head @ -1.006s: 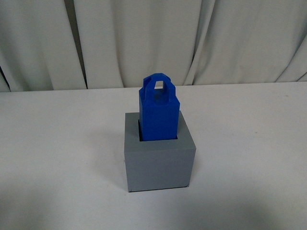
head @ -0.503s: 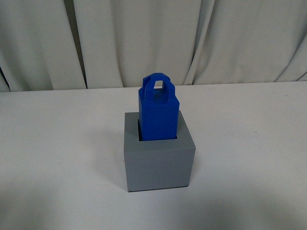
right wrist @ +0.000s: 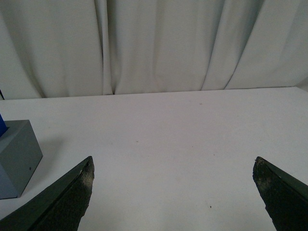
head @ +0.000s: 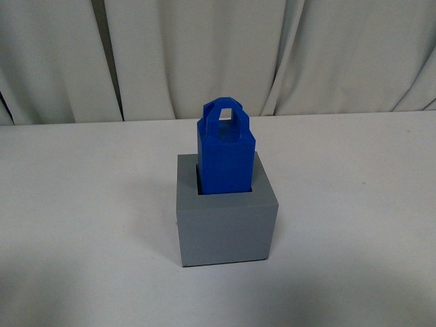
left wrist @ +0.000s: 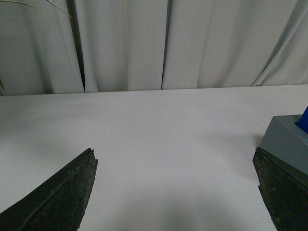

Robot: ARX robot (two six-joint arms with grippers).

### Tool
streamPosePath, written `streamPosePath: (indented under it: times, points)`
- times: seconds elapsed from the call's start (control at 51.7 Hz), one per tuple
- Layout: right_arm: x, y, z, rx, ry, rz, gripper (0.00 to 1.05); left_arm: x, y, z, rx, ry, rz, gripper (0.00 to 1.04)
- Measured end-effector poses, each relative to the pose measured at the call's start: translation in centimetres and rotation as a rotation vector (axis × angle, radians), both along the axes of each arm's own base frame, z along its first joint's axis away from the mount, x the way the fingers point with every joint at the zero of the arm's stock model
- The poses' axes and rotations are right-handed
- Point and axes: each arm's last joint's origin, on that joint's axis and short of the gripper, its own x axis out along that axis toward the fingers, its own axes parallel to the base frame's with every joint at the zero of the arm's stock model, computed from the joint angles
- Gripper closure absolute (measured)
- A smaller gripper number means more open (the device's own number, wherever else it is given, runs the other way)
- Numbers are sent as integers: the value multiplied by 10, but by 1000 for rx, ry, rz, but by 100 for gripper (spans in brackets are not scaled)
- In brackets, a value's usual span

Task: Insert blue part into gray base

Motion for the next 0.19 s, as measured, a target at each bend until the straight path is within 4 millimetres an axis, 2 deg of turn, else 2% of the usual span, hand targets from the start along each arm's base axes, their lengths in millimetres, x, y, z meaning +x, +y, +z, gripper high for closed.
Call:
streamPosePath:
  times: [0.194]
  points:
    - [0, 0, 0, 0, 0, 0, 7, 0, 0, 0, 0, 0, 0, 6]
